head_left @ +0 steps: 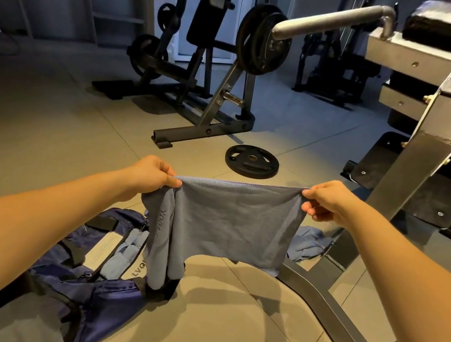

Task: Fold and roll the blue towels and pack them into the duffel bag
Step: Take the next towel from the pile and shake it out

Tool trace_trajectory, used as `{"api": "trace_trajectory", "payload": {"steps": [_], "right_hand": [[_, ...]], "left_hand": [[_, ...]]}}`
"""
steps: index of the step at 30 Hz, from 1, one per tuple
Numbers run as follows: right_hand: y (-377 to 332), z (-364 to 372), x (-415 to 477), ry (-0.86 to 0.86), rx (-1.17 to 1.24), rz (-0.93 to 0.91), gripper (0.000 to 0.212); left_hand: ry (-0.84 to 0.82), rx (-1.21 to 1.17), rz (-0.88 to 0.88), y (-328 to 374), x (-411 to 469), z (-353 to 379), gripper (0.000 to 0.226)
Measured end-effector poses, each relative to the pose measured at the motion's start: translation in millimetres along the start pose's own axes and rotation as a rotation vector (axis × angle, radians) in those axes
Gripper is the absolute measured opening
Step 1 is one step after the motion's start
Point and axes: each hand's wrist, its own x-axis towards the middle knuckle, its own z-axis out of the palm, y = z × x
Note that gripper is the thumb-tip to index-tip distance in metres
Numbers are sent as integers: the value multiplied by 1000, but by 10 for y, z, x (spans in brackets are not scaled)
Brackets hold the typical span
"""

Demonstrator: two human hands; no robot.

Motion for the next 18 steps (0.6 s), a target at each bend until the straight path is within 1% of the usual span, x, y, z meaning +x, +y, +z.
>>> {"api": "trace_trajectory", "payload": {"steps": [6, 7, 9, 11, 12, 13, 15, 16, 18], "right_hand": [[-6, -26, 3, -28, 233, 37, 16], [-14, -9, -5, -18, 279, 32, 17], [-22, 44, 2, 60, 313, 5, 20], [-33, 112, 26, 195, 219, -38, 17], [-46, 145, 42, 262, 116, -84, 14], [-65, 176, 68, 321, 3, -152, 14], [-150, 222, 71, 418, -182, -329, 15], [-212, 241, 33, 450, -246, -414, 18], [-354, 311, -85, 454, -336, -563, 33]], "left_hand": [[-27, 43, -5, -75, 20, -2, 14], [-38, 66, 3, -84, 18, 9, 15], [-74, 118, 31, -81, 4, 31, 16], [-161, 207, 101, -43, -40, 52, 14], [-236, 278, 158, -2, -74, 62, 12], [-330, 341, 223, 56, -125, 82, 9], [-525, 365, 310, 196, -220, 145, 4], [-586, 349, 327, 263, -257, 170, 7], [-603, 331, 331, 337, -307, 166, 23]]}}
